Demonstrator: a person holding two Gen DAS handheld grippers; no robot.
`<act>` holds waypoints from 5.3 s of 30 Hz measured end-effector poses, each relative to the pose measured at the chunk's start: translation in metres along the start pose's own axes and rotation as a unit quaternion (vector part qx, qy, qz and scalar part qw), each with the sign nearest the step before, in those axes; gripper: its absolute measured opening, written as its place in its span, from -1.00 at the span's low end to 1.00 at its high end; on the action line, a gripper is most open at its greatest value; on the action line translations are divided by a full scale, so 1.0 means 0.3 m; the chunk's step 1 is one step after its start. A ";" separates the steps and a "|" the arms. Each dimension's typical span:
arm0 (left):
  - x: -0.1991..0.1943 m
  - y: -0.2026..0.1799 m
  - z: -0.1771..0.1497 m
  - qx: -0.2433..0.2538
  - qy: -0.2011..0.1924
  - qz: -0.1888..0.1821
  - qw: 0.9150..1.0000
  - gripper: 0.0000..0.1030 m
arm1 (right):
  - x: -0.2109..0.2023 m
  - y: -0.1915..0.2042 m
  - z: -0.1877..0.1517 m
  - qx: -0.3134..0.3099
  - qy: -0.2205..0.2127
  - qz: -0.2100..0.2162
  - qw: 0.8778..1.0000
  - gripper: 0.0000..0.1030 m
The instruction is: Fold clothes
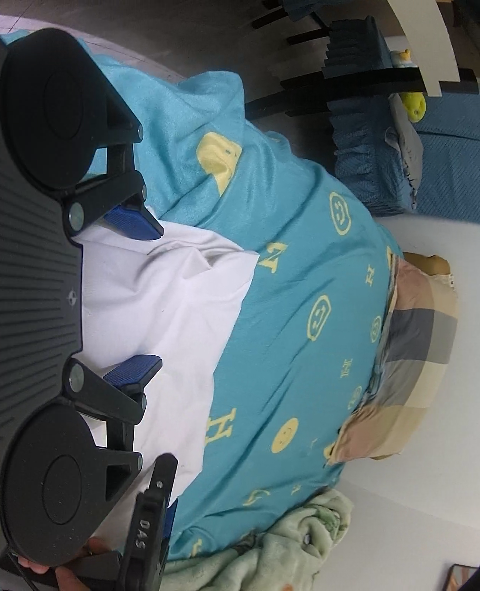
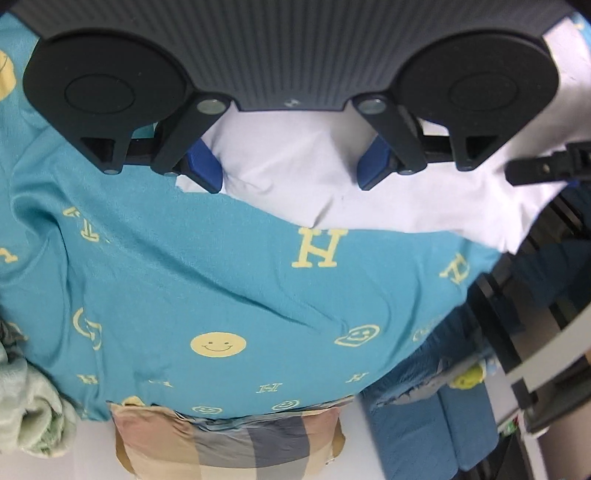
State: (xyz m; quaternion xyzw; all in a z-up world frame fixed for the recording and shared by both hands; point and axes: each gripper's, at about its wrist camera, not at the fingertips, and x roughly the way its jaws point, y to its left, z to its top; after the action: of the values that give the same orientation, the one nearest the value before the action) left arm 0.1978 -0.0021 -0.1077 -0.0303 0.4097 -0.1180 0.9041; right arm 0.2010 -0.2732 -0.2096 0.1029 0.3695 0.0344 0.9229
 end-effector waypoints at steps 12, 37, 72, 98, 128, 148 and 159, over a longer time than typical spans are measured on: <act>-0.145 -0.036 -0.033 0.021 -0.019 -0.004 1.000 0.36 | -0.147 0.046 -0.003 0.006 0.001 -0.004 1.000 0.57; -0.117 -0.049 -0.106 0.035 0.020 -0.003 0.999 0.36 | -0.153 0.067 -0.070 0.012 0.021 -0.001 1.000 0.56; -0.220 -0.092 -0.194 0.037 0.051 -0.005 0.998 0.38 | -0.247 0.102 -0.153 0.012 0.056 -0.012 0.998 0.59; -0.203 0.135 -0.337 -0.377 0.099 -0.122 0.913 0.28 | -0.427 0.020 -0.201 0.287 0.044 0.156 0.944 0.57; -0.139 0.256 -0.394 -0.516 0.099 -0.218 0.823 0.20 | -0.307 -0.013 -0.338 0.507 -0.008 0.107 0.855 -0.48; -0.532 0.069 -0.233 -0.457 0.051 -0.302 0.835 -0.46 | -0.676 -0.007 -0.224 0.525 -0.097 0.161 0.830 -0.54; -0.597 -0.648 0.184 -0.361 0.070 -0.394 0.843 -0.46 | -1.171 -0.437 0.045 0.531 -0.207 0.122 0.813 -0.54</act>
State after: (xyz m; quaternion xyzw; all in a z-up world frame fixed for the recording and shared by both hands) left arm 0.0883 -0.1504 0.0897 -0.5049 0.4388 -0.3095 0.6759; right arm -0.0458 -0.4525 0.0089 0.6258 0.1146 -0.0773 0.7676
